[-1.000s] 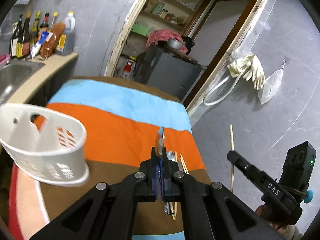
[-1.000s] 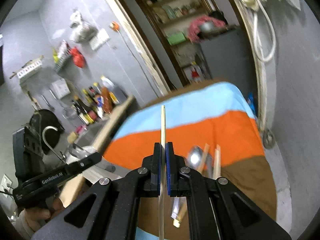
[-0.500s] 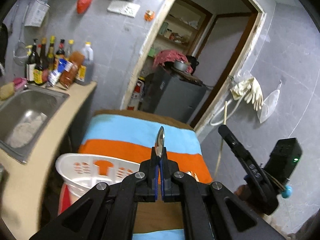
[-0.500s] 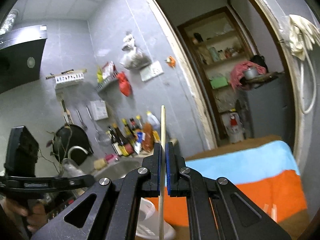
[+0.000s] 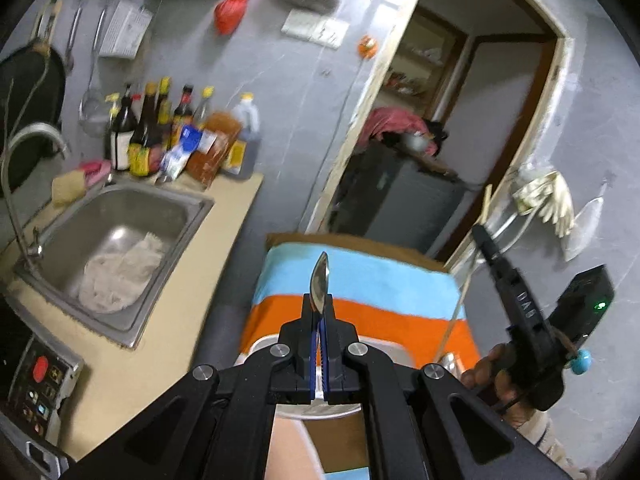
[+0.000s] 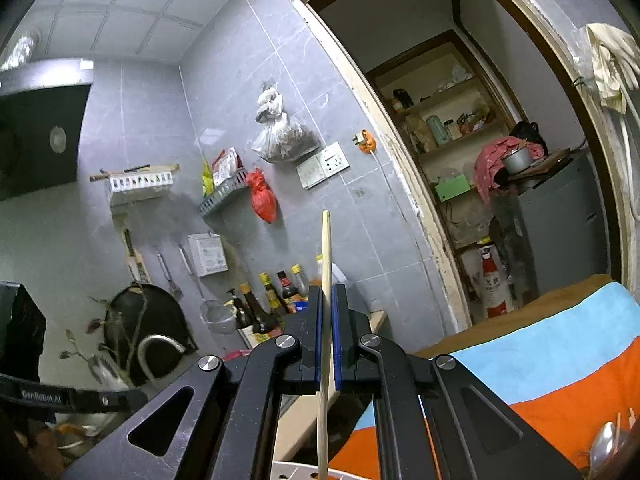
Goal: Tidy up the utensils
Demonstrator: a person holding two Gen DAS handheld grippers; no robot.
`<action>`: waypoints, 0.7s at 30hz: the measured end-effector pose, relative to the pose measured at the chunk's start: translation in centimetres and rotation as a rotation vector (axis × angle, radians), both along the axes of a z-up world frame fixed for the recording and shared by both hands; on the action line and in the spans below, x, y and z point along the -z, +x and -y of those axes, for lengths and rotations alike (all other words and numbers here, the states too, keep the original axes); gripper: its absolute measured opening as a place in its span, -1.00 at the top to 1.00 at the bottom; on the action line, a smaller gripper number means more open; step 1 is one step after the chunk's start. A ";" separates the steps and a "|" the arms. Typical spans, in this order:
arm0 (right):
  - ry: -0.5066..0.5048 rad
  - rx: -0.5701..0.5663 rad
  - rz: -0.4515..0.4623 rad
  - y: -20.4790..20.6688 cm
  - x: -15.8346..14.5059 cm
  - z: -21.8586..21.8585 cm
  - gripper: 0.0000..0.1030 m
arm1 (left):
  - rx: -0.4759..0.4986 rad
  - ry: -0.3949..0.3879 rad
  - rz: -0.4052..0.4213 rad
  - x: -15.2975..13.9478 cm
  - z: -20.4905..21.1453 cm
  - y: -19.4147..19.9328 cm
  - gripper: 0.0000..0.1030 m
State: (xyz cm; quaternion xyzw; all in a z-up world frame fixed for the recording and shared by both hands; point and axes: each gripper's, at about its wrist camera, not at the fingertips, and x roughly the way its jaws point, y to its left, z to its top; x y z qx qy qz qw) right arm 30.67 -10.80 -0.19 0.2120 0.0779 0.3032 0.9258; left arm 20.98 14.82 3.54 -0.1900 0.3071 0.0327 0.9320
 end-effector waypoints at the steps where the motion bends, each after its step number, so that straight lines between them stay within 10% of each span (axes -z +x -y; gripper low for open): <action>1: 0.002 0.006 -0.004 0.1 0.4 -0.3 0.92 | -0.002 -0.011 -0.016 0.8 -0.4 0.5 0.97; 21: -0.076 0.098 -0.105 1.5 6.9 -1.9 0.92 | 0.023 0.022 -0.135 7.6 0.1 3.9 0.96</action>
